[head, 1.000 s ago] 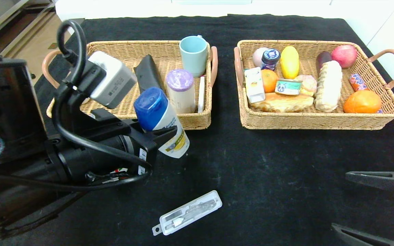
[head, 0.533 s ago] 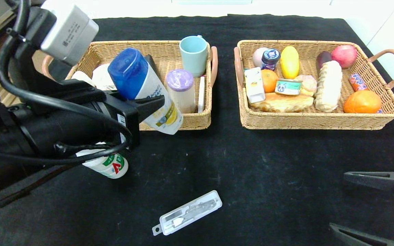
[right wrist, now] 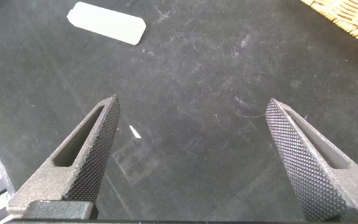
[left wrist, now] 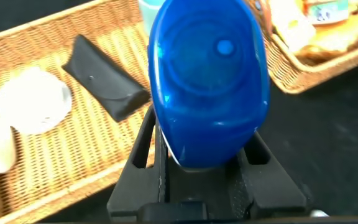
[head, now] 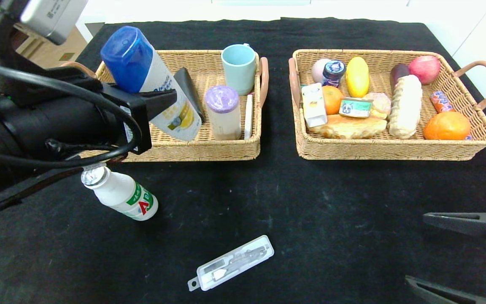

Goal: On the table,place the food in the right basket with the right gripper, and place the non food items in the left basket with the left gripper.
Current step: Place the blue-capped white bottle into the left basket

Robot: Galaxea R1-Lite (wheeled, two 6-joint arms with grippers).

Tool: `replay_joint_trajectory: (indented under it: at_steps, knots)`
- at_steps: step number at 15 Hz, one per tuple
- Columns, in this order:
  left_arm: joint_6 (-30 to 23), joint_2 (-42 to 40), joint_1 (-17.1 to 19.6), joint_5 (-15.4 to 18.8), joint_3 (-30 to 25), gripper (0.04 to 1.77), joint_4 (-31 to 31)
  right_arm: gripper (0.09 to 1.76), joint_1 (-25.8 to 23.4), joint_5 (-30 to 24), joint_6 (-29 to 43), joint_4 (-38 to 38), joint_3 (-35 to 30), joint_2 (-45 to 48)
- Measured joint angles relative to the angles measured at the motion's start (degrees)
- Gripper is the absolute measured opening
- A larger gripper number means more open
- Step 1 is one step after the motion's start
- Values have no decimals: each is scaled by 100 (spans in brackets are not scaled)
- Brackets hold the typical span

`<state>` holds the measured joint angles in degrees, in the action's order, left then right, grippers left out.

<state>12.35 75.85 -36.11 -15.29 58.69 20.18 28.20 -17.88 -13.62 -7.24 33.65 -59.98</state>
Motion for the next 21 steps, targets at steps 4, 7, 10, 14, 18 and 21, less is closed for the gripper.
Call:
replay_joint_trajectory:
  at_steps: [4,7,10,14,18,21]
  knots:
    - [22,152,299,94,518,57,-116,171,-23,-2,0,0,6,-5]
    - [5,436,518,149,1061,57,-334,171,-56,0,6,-6,33,9]
    - [-37,907,803,236,1670,57,-361,171,-83,0,11,-9,44,34]
    - [-59,1554,1195,542,2354,57,-393,171,-102,-2,17,-130,45,9]
    - [-191,1957,1296,744,2630,57,-347,171,-146,0,17,-226,-5,-107]
    - [-201,2155,1354,809,2739,57,-323,171,-196,0,11,-232,-7,-195]
